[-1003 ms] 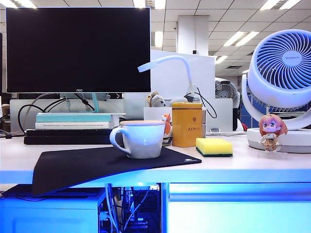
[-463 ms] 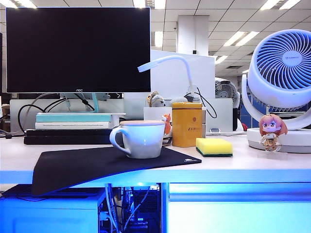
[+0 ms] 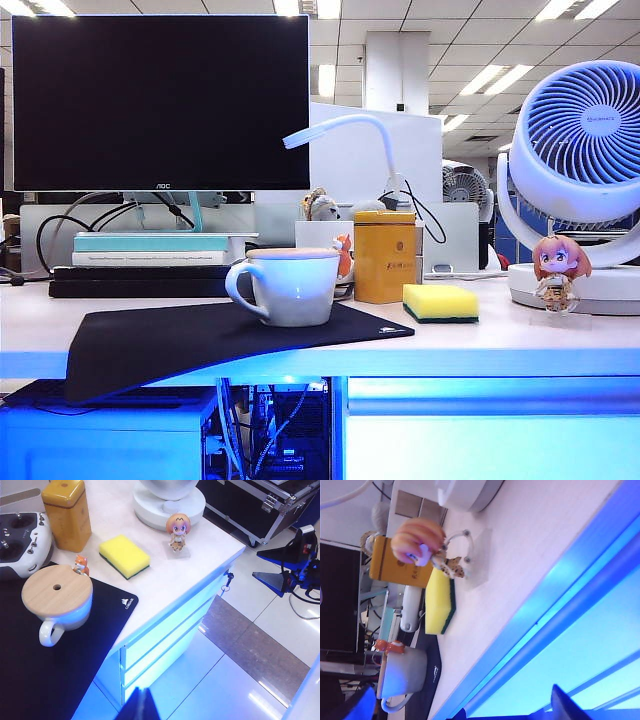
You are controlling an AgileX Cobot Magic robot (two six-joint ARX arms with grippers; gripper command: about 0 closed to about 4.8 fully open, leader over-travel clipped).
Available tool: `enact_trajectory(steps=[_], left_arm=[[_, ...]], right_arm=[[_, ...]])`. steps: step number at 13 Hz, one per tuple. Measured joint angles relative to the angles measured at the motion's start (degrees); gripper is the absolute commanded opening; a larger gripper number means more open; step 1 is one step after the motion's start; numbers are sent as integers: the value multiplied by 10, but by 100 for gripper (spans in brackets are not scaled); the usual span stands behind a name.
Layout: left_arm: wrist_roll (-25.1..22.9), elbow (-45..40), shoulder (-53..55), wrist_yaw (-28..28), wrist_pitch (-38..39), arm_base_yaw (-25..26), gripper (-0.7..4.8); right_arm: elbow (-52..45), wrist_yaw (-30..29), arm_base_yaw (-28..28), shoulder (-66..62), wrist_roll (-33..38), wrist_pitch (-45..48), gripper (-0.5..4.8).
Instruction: Open the drawer, place the cleaning sponge inside, then close the drawer.
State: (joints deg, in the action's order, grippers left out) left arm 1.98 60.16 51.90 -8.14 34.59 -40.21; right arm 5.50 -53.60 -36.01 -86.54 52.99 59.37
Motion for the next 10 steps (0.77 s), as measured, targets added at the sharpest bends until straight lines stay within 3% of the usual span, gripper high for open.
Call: enact_trajectory(steps=[2, 5, 7, 9, 10], left_arm=[[0, 0, 0, 0, 3, 0, -6], [0, 0, 1, 0, 9, 0, -6], [0, 0, 1, 0, 9, 0, -6], [0, 0, 2, 0, 10, 0, -6], [0, 0, 2, 0, 10, 0, -6]], right_arm=[[0, 26, -1, -2, 10, -36, 479], [10, 8, -1, -50, 10, -13, 479], [26, -18, -1, -101, 20, 30, 479], [59, -49, -1, -207, 95, 199, 479], [65, -48, -1, -219, 101, 204, 479]])
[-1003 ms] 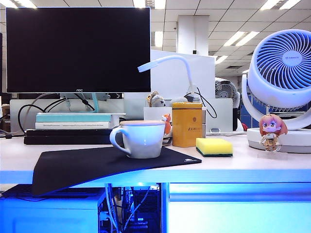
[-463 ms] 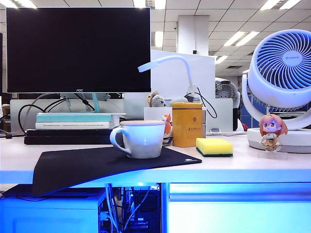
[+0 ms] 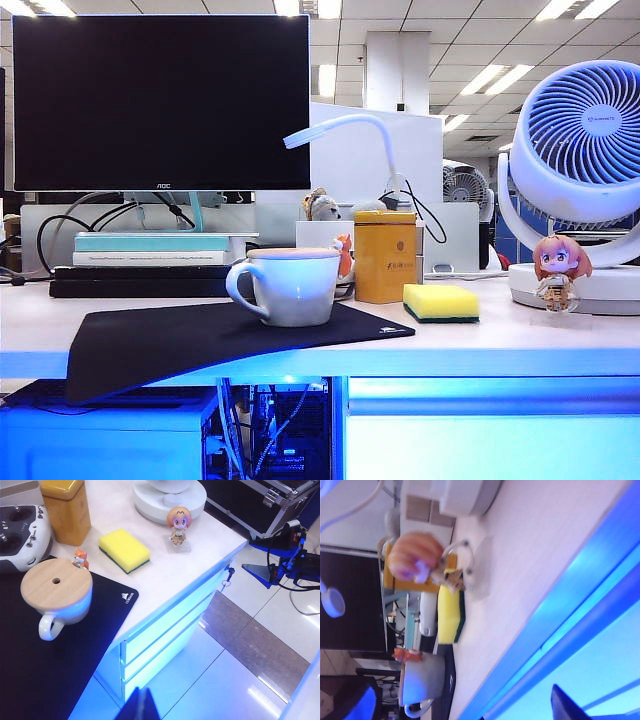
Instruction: Open the drawer, place the cleaning sponge inside, then close the drawer.
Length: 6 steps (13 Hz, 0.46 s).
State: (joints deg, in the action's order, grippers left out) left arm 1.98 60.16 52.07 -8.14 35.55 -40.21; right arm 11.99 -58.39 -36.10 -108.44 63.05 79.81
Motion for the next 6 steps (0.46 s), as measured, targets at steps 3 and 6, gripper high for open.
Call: enact_trajectory(steps=[3, 6], left_arm=[[0, 0, 0, 0, 1, 0, -6], [0, 0, 0, 0, 1, 0, -6]], right_arm=[[19, 7, 0, -42, -5, 3, 479], [61, 7, 0, -71, -2, 3, 479]])
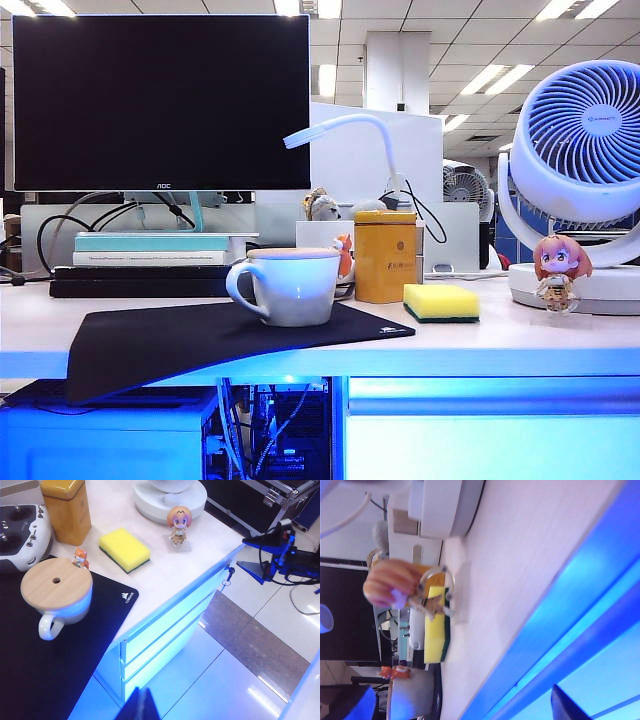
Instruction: Open the drawer, place the cleaning sponge inside, then close the drawer.
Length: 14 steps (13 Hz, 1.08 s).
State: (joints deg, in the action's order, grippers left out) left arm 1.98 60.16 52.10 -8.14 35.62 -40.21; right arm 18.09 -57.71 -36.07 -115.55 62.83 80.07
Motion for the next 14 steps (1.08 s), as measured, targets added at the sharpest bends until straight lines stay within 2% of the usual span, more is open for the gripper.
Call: enact_trajectory(steps=[6, 14], left_arm=[[0, 0, 0, 0, 0, 0, -6], [0, 0, 0, 0, 0, 0, -6]], right_arm=[[18, 7, 0, -39, 1, -7, 479], [92, 0, 1, -82, -5, -24, 479]])
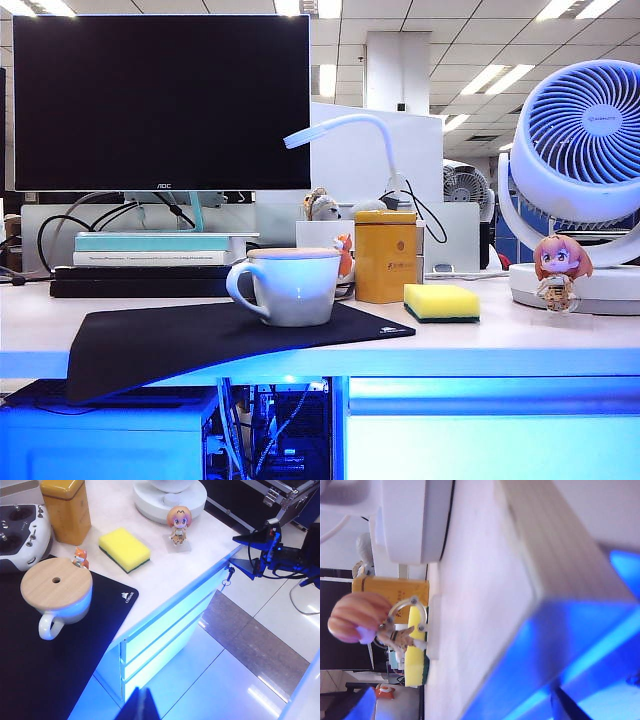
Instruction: Open the drawer, place the cleaning sponge inside, then close the drawer.
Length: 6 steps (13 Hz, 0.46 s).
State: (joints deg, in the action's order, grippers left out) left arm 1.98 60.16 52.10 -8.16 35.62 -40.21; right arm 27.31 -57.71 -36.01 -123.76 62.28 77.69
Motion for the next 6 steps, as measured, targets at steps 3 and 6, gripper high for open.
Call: enact_trajectory(steps=[3, 6], left_arm=[[0, 0, 0, 0, 0, 0, -6], [0, 0, 0, 0, 0, 0, -6]], right_arm=[[26, -12, 2, -7, 5, -17, 479], [35, -26, 3, -8, 7, -22, 479]])
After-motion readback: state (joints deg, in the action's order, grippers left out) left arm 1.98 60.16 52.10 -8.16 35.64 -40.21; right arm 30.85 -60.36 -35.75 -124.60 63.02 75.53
